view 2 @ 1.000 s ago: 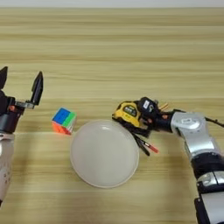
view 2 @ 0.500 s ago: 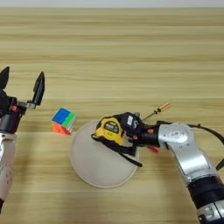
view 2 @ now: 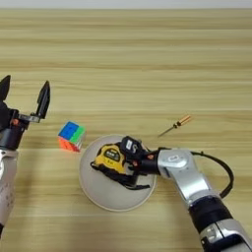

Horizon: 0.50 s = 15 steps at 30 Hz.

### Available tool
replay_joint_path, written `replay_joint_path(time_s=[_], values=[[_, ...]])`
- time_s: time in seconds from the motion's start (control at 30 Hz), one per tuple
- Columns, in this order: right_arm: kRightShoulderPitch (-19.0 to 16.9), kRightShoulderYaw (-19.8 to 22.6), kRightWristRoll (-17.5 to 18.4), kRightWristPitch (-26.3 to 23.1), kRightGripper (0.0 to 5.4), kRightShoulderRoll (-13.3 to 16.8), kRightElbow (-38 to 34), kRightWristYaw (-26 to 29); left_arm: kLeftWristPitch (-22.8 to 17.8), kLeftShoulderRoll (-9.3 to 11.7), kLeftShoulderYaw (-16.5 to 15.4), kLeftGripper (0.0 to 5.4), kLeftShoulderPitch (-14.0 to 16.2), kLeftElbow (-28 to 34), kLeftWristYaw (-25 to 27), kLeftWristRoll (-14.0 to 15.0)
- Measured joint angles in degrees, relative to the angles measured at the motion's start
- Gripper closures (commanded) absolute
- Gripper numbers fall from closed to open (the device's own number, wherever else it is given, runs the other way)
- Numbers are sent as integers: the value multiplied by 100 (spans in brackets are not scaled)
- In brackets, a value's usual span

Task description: Move the objects on the table

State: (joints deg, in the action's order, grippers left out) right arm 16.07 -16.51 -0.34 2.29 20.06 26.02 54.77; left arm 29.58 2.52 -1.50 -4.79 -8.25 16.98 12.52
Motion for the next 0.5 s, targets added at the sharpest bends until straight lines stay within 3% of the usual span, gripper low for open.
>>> replay_joint_path(time_s=[0.5], values=[[285, -52, -191, 366, 124, -264, 741, -315, 4, -66, 22, 0, 1, -20, -9, -74]])
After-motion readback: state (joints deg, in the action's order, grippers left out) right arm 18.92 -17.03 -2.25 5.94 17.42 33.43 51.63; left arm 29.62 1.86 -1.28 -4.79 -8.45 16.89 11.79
